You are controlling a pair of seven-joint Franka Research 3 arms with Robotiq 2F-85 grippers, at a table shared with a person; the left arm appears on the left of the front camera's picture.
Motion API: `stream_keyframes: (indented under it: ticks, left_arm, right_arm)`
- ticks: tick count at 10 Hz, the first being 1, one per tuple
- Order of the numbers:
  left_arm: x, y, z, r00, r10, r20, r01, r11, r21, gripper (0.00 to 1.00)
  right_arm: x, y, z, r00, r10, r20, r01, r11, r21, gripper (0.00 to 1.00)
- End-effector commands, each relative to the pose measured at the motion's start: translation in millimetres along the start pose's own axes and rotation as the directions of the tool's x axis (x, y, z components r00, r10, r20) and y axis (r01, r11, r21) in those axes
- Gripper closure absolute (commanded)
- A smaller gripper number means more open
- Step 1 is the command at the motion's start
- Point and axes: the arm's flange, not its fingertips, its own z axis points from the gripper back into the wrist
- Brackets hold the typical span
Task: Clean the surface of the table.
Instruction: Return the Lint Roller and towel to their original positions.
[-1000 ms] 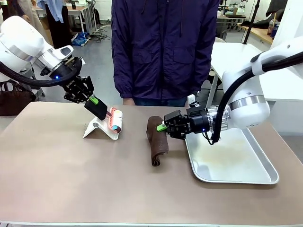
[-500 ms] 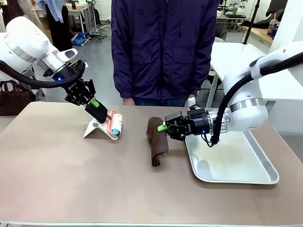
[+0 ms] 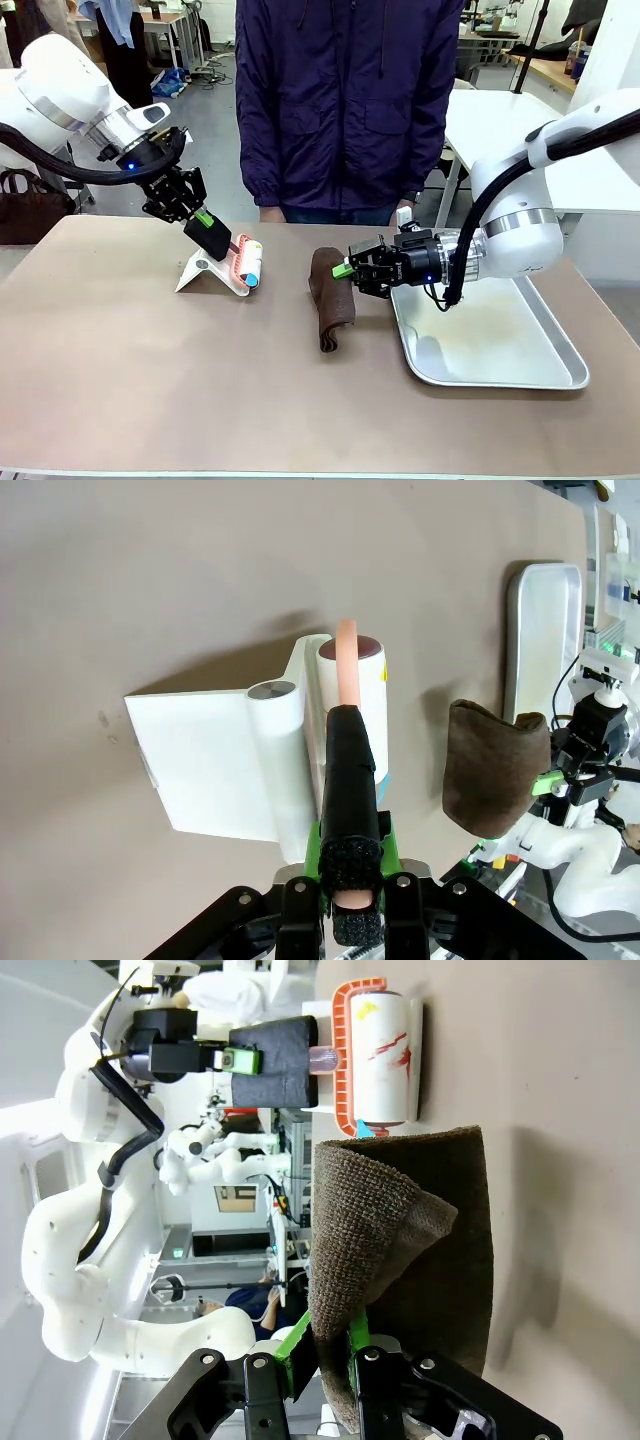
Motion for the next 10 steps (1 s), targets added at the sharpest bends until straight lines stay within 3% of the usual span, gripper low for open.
stream_keyframes:
  ticks: [1,10]
  left_arm:
    - [1.9,-1.8,-1.9,1.0,0.011,-0.029,-0.01,1.0,0.024,0.78]
    - [0.1,5.7,-1.1,0.999,0.023,-0.036,-0.021,0.998,0.061,0.78]
  right_arm:
    - [4.6,-0.6,-1.0,1.0,0.026,0.015,-0.027,0.999,0.027,0.87]
    - [5.5,-1.9,-1.9,1.0,0.016,0.002,-0.016,0.999,0.034,0.87]
